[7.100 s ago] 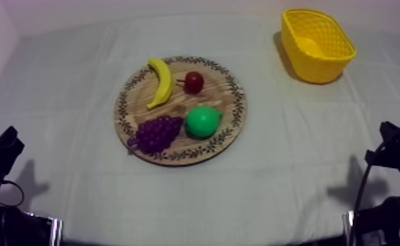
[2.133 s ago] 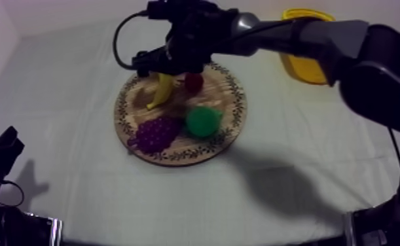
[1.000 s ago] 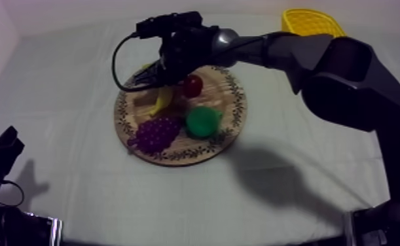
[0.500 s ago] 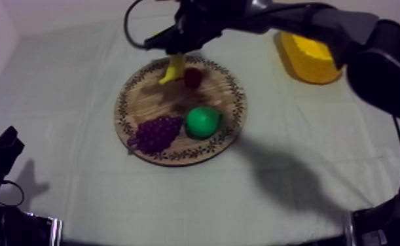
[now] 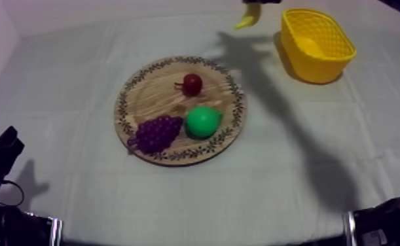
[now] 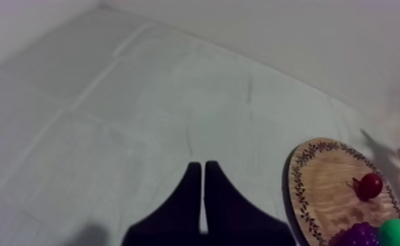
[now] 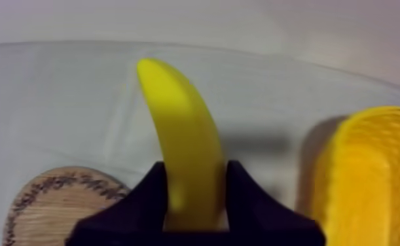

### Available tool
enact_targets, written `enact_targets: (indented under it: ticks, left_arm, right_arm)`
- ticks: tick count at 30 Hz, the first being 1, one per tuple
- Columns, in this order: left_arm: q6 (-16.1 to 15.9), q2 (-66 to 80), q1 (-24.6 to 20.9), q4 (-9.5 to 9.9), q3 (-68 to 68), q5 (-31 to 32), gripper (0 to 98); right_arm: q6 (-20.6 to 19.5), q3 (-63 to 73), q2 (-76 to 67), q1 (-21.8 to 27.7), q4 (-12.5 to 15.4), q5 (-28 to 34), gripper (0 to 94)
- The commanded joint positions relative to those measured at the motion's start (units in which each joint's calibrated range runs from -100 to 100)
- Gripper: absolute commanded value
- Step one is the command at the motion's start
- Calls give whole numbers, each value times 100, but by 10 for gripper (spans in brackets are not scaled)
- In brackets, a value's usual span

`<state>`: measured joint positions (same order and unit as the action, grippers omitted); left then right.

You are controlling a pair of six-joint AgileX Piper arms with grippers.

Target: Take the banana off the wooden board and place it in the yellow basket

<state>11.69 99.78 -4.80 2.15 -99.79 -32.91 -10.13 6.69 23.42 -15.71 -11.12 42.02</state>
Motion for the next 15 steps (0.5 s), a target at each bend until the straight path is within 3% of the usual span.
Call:
enact_targets:
  ticks: [1, 15]
  left_arm:
    - [1, 5, -1, 3, 1, 0, 1]
    - [1, 5, -1, 3, 1, 0, 1]
  right_arm:
    - [122, -386, -209, 299, 76, -102, 208]
    - [713, -1549, -723, 1355, 450, -714, 208]
